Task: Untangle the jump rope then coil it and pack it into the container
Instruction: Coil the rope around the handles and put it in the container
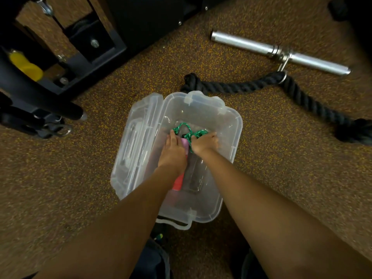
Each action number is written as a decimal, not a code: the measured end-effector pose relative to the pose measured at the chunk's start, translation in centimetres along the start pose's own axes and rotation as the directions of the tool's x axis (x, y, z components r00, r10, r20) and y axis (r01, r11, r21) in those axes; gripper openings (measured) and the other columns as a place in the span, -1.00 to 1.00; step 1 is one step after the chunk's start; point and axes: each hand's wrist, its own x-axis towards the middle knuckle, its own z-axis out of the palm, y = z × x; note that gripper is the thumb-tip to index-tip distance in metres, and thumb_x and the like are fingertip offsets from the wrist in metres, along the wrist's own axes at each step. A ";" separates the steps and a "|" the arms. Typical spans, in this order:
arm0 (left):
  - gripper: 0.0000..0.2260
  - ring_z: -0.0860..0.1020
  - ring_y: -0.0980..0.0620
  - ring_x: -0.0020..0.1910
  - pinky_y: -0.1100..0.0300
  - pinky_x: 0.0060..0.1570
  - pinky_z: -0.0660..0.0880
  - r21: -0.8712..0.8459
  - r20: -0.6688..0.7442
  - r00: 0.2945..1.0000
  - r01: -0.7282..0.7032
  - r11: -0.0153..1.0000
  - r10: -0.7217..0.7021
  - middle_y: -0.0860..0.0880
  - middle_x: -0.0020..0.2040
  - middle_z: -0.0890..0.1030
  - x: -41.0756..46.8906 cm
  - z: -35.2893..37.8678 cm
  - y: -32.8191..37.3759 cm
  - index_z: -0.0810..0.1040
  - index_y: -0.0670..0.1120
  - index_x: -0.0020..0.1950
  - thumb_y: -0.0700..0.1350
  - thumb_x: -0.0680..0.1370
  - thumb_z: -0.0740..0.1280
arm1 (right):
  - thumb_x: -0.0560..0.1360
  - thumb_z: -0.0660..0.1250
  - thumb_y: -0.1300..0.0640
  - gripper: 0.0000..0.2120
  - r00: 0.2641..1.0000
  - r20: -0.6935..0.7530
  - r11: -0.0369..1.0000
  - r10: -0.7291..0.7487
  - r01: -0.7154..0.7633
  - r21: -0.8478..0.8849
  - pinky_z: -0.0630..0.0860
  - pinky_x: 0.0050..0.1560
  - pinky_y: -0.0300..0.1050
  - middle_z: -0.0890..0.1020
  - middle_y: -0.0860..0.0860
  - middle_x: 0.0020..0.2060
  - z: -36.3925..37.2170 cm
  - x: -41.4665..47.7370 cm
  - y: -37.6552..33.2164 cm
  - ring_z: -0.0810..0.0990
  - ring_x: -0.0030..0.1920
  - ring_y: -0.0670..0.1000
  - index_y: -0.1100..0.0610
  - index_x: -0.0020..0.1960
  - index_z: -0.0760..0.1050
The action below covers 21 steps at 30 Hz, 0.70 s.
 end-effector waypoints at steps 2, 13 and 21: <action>-0.59 0.17 -0.23 0.45 0.08 0.37 0.19 0.003 0.074 0.997 -0.028 1.000 0.028 -0.36 0.44 0.19 -0.9 -2.3 0.5 0.18 -0.34 0.42 -0.29 0.57 0.08 | 0.52 0.27 0.00 -0.23 0.997 0.080 1.000 0.002 0.000 -0.029 0.25 0.38 -0.03 0.14 0.27 0.47 -1.5 -0.3 -0.6 0.22 0.44 0.22 0.39 0.47 -0.04; -0.83 0.56 0.13 -0.37 0.40 -0.39 0.51 -0.684 -0.090 0.995 -0.027 0.729 -0.048 -0.08 -0.24 0.56 -5.5 -19.2 -1.3 0.54 -0.19 -0.01 -0.30 0.59 0.15 | 0.53 0.20 -0.08 -0.59 0.869 -0.187 0.791 -0.458 0.494 0.361 0.43 0.03 -0.08 0.52 0.08 0.02 1.8 -15.1 -2.3 0.51 0.01 0.03 0.22 0.19 0.42; -0.82 0.54 0.09 -0.30 0.34 -0.28 0.44 -0.688 0.049 0.973 0.197 0.699 -0.226 -0.06 -0.22 0.49 -8.5 -16.9 -7.5 0.45 -0.09 -0.22 -0.24 0.58 0.21 | 0.41 0.42 0.08 -0.52 0.936 -0.133 0.879 -0.325 0.351 0.323 0.36 0.11 -0.11 0.47 0.17 0.14 5.1 -16.2 -3.0 0.47 0.13 0.15 0.25 0.21 0.33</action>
